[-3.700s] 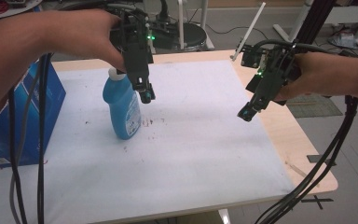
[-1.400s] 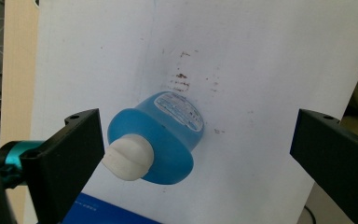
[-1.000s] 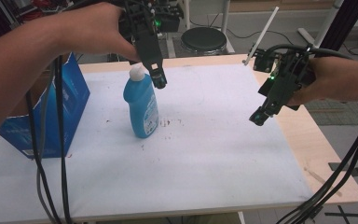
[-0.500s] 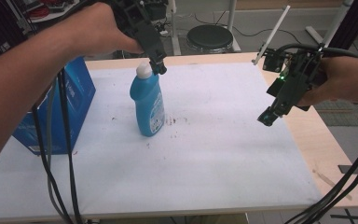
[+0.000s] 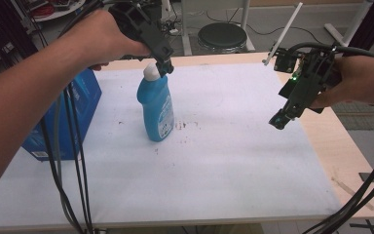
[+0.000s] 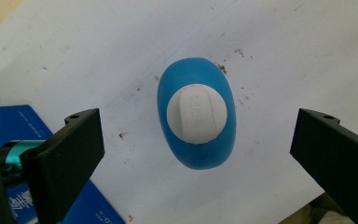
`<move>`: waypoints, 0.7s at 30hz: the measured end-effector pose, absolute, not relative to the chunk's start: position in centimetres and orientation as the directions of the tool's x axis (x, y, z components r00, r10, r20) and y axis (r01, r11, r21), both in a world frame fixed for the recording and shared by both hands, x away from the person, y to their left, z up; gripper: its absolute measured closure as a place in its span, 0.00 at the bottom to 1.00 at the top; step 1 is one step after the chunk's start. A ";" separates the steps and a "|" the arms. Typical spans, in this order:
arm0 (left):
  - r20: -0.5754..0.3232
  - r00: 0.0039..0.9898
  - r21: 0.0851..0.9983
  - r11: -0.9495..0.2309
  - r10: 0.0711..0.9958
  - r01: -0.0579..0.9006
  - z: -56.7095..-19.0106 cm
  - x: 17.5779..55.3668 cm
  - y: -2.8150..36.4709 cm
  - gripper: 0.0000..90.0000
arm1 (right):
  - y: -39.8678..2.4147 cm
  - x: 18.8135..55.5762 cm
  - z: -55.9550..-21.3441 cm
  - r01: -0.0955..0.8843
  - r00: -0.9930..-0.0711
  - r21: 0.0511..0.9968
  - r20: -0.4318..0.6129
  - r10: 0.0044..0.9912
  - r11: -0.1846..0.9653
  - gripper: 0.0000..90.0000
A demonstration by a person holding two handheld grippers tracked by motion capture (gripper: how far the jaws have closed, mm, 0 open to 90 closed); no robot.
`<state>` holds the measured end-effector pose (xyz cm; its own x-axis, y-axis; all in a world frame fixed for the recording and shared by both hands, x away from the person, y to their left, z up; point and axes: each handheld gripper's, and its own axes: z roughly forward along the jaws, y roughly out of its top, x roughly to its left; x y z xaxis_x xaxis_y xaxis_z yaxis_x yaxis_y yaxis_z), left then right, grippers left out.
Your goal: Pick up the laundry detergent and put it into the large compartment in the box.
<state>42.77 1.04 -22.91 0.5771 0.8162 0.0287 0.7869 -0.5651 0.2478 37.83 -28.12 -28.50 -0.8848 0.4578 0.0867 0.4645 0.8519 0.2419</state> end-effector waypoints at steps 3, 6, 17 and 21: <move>0.012 0.561 0.233 -0.548 0.828 0.803 -23.2 42.9 1.3 0.03 | -28.2 37.9 -28.6 0.466 -0.884 0.244 0.088 0.459 0.851 0.03; 0.003 0.535 0.228 -0.521 0.845 0.822 -23.8 42.9 1.4 0.03 | -28.1 37.9 -28.7 0.464 -0.885 0.241 0.088 0.457 0.852 0.03; -0.027 0.495 0.231 -0.476 0.868 0.848 -25.1 43.1 1.4 0.03 | -27.9 38.1 -28.9 0.464 -0.885 0.240 0.090 0.456 0.853 0.03; -0.033 0.487 0.231 -0.467 0.873 0.853 -25.6 43.2 1.2 0.03 | -27.9 38.2 -29.0 0.465 -0.885 0.239 0.090 0.458 0.852 0.03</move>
